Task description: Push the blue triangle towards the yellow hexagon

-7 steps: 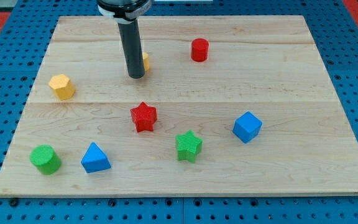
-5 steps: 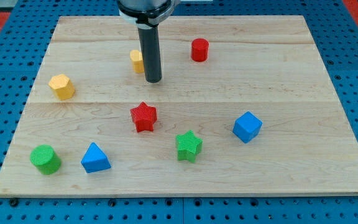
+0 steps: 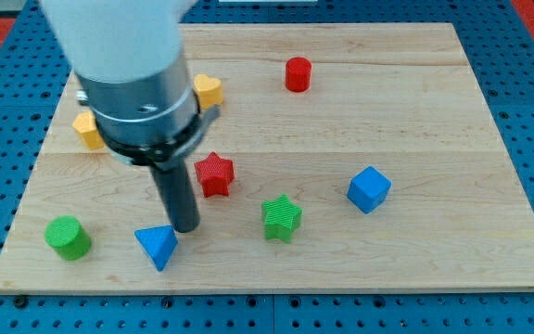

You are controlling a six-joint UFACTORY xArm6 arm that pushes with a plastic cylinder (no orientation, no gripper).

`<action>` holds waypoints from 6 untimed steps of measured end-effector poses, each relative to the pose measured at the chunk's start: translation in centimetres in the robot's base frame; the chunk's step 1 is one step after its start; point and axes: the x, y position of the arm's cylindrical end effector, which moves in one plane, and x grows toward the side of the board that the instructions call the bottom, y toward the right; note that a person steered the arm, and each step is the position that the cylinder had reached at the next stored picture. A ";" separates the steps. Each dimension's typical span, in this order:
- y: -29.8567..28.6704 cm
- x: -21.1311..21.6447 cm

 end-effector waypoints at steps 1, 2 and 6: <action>1.8 3.5; -2.8 5.8; -4.7 5.4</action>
